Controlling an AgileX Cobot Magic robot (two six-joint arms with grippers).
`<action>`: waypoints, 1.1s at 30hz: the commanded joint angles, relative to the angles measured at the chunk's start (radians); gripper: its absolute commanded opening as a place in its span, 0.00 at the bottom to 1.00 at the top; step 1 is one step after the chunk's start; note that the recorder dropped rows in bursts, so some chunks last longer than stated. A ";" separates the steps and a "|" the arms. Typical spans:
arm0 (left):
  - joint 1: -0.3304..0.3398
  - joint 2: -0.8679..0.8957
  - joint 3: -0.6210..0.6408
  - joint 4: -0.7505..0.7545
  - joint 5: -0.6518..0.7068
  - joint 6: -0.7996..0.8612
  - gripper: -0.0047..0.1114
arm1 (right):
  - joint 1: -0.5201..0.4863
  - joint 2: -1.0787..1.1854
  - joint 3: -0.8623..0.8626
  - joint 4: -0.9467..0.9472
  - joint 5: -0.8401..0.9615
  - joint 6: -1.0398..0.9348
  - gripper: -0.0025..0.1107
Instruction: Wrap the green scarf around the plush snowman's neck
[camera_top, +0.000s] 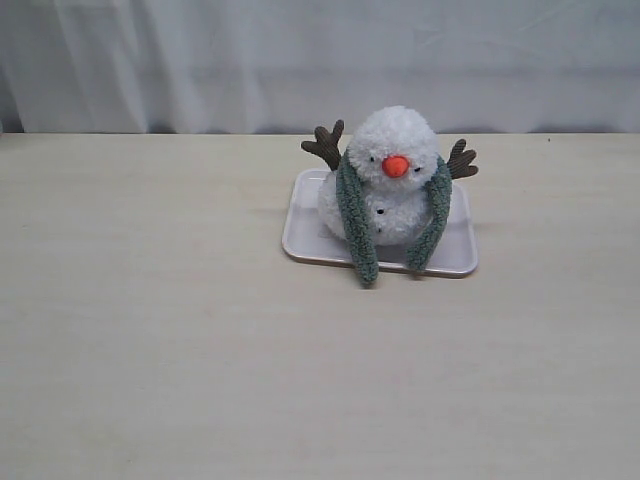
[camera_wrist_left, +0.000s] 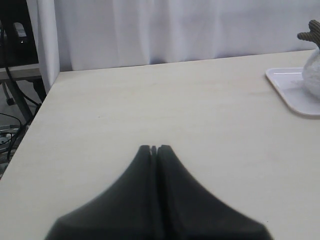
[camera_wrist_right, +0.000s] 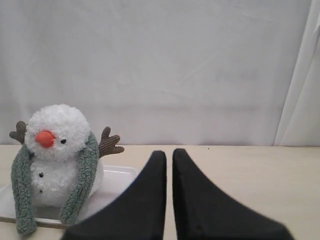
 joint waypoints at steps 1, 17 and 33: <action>0.004 -0.002 0.002 -0.002 -0.013 -0.005 0.04 | -0.004 -0.004 0.008 -0.010 0.024 0.006 0.06; 0.004 -0.002 0.002 -0.002 -0.013 -0.005 0.04 | -0.004 -0.004 0.008 -0.022 0.280 0.004 0.06; 0.004 -0.002 0.002 -0.002 -0.013 -0.005 0.04 | -0.004 -0.004 0.008 -0.025 0.309 -0.004 0.06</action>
